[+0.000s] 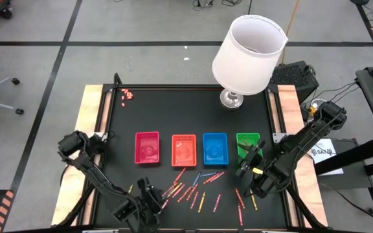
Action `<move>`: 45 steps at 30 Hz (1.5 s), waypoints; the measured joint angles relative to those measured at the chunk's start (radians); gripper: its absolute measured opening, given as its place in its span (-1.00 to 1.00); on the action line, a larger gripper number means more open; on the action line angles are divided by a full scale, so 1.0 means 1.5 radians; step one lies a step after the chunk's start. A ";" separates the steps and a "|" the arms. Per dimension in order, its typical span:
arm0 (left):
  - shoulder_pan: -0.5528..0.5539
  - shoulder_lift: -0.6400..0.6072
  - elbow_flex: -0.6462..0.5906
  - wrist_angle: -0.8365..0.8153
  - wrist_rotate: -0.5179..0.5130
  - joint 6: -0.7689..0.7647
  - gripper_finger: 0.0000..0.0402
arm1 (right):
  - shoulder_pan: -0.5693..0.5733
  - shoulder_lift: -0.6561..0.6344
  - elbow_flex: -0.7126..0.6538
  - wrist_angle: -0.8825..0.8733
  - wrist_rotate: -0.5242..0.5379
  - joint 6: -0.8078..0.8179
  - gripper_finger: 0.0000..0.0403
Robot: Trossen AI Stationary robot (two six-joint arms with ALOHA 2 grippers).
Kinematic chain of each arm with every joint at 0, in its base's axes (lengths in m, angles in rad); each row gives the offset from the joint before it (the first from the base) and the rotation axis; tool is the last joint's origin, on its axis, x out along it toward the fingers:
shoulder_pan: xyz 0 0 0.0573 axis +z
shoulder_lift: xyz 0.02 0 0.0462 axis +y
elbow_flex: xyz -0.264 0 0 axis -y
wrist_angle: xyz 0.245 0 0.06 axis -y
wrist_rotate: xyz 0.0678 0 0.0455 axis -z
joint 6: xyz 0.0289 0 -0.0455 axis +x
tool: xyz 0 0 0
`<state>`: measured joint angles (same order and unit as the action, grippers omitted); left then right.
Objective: Sort crayons
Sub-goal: Put the blue crayon into the red bin
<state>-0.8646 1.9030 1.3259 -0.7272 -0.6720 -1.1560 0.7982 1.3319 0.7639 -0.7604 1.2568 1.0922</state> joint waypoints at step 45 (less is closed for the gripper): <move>-0.057 0.075 -0.071 0.186 -0.077 -0.081 -0.03 | 0.000 0.000 0.000 0.044 -0.001 -0.021 -0.37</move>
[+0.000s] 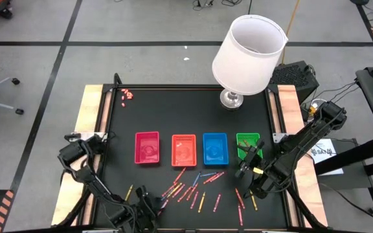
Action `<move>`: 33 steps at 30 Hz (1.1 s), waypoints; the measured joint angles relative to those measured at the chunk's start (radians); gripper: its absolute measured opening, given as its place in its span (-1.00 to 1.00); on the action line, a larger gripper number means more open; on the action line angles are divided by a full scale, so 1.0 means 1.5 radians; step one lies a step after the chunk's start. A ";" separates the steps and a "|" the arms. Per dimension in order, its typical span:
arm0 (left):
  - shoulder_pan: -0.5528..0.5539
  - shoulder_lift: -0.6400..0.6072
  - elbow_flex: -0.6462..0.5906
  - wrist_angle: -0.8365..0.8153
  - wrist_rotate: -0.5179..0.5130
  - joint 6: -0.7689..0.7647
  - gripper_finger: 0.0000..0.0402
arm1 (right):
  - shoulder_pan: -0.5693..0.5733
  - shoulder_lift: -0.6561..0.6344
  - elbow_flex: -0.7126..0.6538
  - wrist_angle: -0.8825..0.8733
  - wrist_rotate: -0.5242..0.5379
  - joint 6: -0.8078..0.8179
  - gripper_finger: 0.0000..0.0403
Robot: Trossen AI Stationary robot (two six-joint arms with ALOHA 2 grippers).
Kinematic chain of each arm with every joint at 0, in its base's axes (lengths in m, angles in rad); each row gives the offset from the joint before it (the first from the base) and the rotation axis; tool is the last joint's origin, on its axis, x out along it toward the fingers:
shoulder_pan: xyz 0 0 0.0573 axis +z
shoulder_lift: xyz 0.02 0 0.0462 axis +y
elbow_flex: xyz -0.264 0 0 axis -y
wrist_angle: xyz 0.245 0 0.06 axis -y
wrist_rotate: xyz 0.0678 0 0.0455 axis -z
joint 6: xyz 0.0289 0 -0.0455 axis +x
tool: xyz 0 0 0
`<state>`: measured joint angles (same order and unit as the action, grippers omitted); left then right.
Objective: Sort crayons
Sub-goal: Put the blue crayon into the red bin
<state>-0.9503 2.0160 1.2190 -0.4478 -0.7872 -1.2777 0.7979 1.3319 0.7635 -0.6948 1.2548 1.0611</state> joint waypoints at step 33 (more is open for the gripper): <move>-0.001 0.016 0.000 -0.086 -0.035 -0.122 -0.03 | 0.000 0.000 0.000 0.010 -0.002 -0.001 -0.37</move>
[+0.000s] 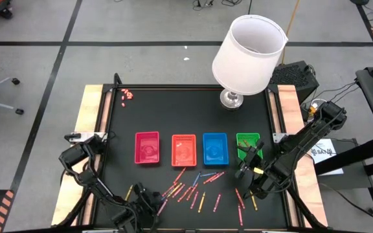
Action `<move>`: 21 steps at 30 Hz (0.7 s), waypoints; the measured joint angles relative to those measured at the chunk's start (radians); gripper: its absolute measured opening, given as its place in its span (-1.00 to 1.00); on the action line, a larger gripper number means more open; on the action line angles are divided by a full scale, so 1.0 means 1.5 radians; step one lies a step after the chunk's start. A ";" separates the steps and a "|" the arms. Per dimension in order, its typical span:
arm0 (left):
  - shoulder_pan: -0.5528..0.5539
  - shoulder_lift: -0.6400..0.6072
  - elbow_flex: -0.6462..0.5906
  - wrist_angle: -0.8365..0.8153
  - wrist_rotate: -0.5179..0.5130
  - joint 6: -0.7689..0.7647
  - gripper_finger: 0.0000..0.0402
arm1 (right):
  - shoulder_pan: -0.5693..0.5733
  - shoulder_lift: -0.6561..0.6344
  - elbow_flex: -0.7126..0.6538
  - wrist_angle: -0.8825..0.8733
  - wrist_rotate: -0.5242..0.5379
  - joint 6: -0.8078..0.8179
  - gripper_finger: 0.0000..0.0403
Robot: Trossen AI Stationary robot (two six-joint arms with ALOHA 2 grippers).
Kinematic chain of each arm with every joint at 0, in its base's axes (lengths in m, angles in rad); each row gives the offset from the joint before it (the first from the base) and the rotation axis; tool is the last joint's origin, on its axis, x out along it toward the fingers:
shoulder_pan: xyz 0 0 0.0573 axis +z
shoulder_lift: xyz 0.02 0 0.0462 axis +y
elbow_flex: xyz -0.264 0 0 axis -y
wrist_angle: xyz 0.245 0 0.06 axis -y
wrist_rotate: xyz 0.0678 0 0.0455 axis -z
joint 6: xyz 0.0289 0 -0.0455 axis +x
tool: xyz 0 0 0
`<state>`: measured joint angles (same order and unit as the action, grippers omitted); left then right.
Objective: Sort crayons
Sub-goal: Put the blue crayon into the red bin
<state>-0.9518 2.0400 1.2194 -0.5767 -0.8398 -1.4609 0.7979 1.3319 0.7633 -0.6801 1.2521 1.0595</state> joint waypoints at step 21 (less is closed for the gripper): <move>0.000 0.047 0.001 0.027 -0.010 0.000 -0.03 | 0.000 0.000 0.000 0.000 0.000 0.001 -0.37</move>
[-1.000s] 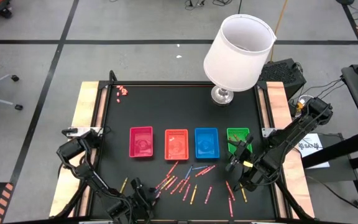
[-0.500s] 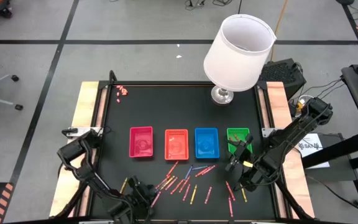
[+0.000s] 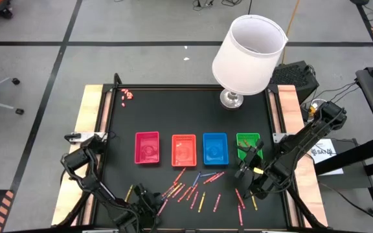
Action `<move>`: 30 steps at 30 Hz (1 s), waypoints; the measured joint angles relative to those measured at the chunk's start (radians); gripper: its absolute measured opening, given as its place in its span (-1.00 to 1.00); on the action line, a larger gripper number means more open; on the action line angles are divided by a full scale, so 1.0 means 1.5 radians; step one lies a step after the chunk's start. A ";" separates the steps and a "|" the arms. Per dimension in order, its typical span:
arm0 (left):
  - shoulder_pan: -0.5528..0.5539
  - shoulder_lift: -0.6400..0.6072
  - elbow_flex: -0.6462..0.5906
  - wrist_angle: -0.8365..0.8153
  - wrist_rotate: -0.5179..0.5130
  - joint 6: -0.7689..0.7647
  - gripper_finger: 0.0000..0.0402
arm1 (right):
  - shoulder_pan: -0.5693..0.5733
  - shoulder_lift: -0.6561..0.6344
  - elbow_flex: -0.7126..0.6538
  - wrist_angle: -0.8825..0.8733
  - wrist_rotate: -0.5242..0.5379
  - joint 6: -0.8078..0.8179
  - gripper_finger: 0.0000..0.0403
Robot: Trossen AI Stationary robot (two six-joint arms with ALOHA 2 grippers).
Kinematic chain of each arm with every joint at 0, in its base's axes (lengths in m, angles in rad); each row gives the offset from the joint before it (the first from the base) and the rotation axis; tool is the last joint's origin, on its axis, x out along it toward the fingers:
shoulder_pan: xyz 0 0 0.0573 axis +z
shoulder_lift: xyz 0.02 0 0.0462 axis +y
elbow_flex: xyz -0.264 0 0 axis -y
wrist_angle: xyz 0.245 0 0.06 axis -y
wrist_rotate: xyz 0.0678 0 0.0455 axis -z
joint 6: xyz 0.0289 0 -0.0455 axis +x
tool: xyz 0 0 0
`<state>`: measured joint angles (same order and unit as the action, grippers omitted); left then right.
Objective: Sort crayons
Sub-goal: Put the blue crayon into the red bin
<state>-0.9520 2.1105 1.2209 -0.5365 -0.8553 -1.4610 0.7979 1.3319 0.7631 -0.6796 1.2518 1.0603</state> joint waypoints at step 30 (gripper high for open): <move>0.003 0.001 0.000 -0.015 0.015 0.000 -0.92 | 0.000 0.000 0.000 0.002 0.000 0.000 -0.37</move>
<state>-0.9478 2.1120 1.2209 -0.5589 -0.8321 -1.4609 0.7979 1.3319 0.7635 -0.6770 1.2518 1.0607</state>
